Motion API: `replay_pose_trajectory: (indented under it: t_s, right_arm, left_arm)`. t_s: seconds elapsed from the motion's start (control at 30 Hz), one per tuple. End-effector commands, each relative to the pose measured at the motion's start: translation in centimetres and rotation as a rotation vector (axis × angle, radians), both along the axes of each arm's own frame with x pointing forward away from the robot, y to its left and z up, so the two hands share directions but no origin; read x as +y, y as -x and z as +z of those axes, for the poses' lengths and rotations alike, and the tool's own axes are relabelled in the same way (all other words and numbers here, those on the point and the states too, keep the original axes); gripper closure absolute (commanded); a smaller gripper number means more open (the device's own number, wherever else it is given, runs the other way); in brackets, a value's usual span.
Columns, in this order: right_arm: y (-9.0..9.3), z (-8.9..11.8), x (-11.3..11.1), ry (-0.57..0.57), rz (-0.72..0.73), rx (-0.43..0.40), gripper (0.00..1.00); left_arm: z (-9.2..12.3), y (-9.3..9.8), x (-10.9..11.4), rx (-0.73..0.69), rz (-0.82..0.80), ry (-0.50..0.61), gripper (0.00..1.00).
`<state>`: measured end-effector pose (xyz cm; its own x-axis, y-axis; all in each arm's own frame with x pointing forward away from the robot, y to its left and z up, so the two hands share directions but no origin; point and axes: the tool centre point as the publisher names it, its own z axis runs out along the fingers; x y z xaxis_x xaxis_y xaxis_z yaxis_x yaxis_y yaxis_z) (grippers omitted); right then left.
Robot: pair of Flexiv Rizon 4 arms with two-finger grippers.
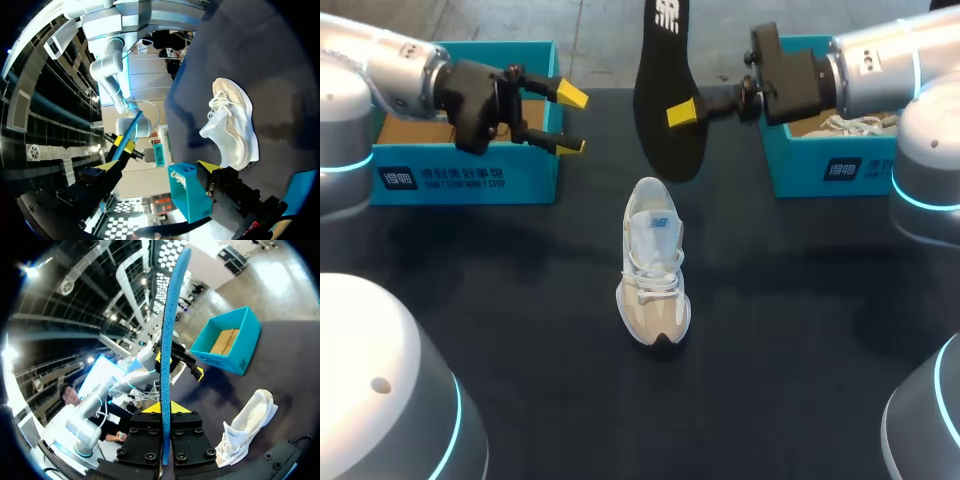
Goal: Take the shoe out of the shoebox, open the shoe tongue, remove and reinsert the insole, then place the shoe into the shoebox
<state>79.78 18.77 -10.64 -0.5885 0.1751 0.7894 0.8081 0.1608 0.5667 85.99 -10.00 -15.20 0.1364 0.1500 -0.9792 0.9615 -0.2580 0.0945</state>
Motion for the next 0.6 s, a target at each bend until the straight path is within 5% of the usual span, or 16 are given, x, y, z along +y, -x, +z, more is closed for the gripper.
replay_pose_trajectory:
  t_s: [0.03,0.2,0.43,0.6]
  right_arm:
    - [-1.3,0.5,0.7,0.013,0.071,-0.046,1.0]
    - [-1.2,1.1,1.0,0.008,0.123,-0.066,1.0]
    - [-1.2,1.1,1.0,0.008,0.123,-0.066,1.0]
    - [-1.2,1.1,1.0,0.008,0.123,-0.066,1.0]
  left_arm:
    - [-0.3,-0.8,0.7,0.017,-0.045,-0.029,0.0]
    - [-1.0,-1.3,1.1,0.044,-0.084,-0.093,0.0]
    - [-3.5,-2.0,1.9,0.065,-0.166,-0.331,0.0]
    - [-3.5,-2.0,1.9,0.065,-0.166,-0.331,0.0]
